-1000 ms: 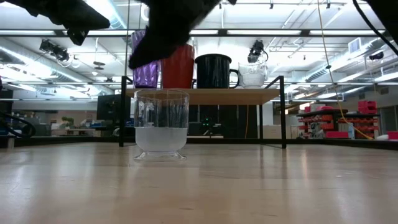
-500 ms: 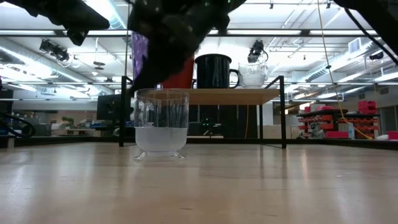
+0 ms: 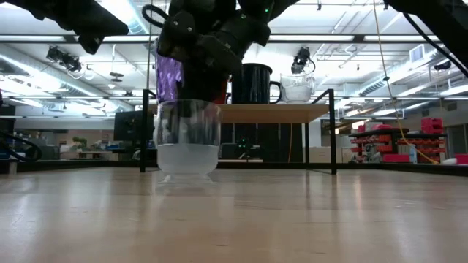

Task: Stack small to large cups/mugs on shelf
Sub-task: Put the transparent mug on the shelf

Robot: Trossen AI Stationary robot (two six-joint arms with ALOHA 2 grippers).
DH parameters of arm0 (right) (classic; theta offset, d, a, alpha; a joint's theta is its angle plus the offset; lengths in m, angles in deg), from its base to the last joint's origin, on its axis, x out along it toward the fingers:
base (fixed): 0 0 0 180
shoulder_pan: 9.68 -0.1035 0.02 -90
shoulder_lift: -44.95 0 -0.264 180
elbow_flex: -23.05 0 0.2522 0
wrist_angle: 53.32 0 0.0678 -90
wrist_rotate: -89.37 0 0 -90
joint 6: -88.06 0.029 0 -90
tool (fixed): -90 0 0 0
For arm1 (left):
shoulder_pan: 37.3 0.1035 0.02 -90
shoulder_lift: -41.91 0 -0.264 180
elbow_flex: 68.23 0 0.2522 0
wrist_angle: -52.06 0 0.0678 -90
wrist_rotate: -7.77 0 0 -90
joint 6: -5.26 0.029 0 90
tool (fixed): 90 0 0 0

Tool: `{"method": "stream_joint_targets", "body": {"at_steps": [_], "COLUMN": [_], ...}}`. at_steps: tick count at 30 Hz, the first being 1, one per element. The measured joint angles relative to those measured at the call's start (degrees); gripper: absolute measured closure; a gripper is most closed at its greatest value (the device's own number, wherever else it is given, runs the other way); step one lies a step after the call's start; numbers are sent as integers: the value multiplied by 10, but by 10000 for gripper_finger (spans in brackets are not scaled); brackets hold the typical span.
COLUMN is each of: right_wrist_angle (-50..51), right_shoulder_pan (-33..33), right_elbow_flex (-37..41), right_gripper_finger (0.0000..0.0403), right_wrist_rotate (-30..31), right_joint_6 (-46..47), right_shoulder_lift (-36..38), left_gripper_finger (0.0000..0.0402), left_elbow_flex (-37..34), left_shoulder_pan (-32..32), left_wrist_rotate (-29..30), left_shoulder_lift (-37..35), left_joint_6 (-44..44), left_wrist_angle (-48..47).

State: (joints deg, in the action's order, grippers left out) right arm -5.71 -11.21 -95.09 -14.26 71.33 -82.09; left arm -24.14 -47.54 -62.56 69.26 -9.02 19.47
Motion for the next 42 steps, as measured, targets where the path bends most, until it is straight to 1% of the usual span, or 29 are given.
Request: {"method": "stream_joint_targets", "body": {"at_steps": [5,14,21,30,37,40,42], "right_wrist_angle": [29,76,122,162,180,173,169], "right_shoulder_pan": [3,4,2,-9,-11,-30,-47], "right_elbow_flex": [0,-1,-1,-1,0,0,0], "right_gripper_finger": [271,271,271,273,289,288,280], "right_wrist_rotate": [4,11,11,15,33,47,57], "right_joint_6": [1,10,30,43,63,57,47], "right_shoulder_lift": [5,19,29,32,75,96,100], "left_gripper_finger": [361,369,361,369,362,362,364], "left_elbow_flex": [0,0,0,0,0,0,0], "left_shoulder_pan": [0,0,0,0,0,0,0], "left_wrist_rotate": [0,0,0,0,0,0,0], "left_shoulder_lift": [0,0,0,0,0,0,0], "left_joint_6": [0,0,-1,-1,-3,-3,-2], "left_wrist_angle": [0,-3,-3,-3,-3,-3,-1]}}
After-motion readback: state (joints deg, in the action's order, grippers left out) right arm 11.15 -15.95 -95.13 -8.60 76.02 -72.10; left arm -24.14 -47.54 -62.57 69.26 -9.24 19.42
